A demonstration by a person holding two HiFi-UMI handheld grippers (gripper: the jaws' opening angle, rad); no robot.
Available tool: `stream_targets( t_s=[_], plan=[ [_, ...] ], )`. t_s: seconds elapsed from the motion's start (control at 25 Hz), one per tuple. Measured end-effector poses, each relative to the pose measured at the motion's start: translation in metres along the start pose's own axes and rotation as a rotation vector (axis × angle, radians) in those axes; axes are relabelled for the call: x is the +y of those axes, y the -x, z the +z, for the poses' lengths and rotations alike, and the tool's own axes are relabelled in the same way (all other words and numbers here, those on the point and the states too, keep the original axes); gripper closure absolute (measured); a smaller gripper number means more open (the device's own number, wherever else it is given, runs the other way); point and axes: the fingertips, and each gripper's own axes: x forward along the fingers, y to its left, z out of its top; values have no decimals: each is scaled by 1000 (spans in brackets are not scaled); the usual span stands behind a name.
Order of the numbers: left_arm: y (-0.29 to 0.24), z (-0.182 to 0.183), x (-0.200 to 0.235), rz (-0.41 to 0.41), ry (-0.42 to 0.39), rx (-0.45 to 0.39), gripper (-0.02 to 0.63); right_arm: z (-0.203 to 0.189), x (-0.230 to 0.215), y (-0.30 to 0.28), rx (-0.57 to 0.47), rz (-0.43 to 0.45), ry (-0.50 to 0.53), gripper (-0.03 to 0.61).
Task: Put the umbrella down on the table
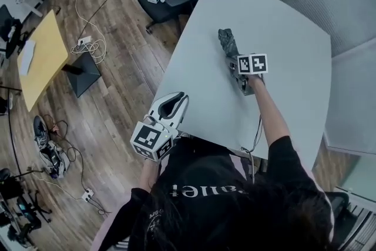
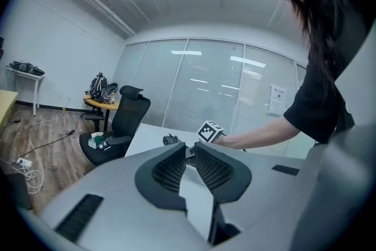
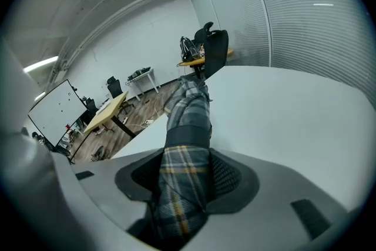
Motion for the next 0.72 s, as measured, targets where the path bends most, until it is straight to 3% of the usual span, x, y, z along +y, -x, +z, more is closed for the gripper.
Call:
stream_targets(
  t_s=[0.44, 0.72],
  plan=[
    [16, -7, 5, 110, 12, 35, 548, -35, -45, -47, 148, -113, 115, 360],
    [12, -12, -2, 132, 27, 51, 548, -40, -49, -54, 102, -102, 147, 329]
  ],
)
